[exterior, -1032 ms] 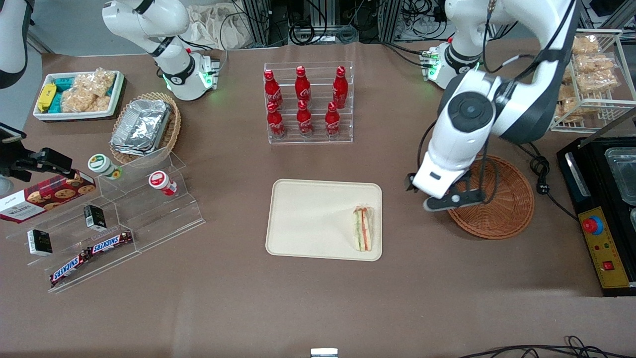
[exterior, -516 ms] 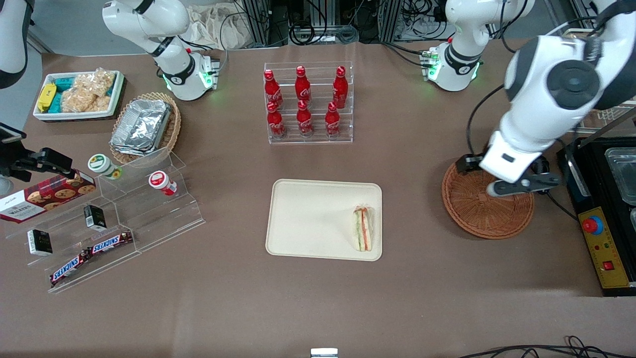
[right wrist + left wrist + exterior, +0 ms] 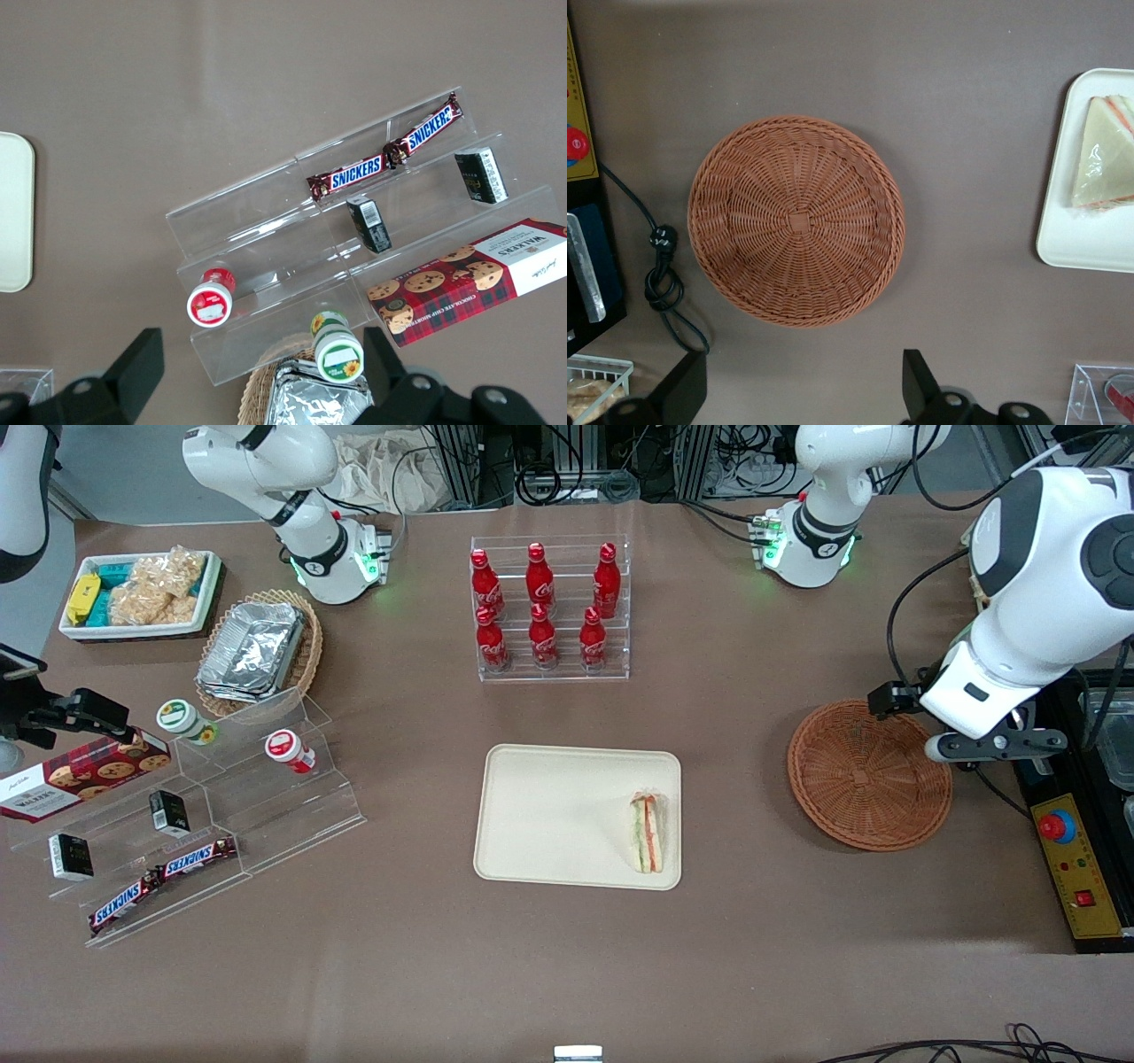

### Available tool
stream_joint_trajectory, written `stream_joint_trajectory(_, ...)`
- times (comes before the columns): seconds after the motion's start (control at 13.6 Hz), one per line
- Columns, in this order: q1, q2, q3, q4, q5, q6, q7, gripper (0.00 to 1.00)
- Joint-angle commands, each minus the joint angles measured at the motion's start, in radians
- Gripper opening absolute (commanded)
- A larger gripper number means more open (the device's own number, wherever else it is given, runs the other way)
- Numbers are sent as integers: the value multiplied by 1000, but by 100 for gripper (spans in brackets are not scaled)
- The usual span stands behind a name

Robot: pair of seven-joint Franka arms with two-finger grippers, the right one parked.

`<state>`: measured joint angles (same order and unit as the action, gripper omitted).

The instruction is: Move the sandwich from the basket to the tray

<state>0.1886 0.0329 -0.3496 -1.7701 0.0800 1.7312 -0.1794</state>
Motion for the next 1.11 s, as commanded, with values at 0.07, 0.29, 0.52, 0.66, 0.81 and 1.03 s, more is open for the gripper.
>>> stream_joint_trajectory(0.07,6,-13,17,40,-3,-53,31,99)
stream_joint_trajectory(0.29,-75,-2,124,84,-6,-81,123,99)
stream_joint_trajectory(0.52,-197,21,285,132,-11,-136,136,99)
stream_joint_trajectory(0.66,-285,25,387,135,-11,-133,144,99)
stream_joint_trajectory(0.81,-318,33,455,167,-14,-137,140,99)
stream_joint_trajectory(1.03,-311,110,460,268,-13,-188,143,99)
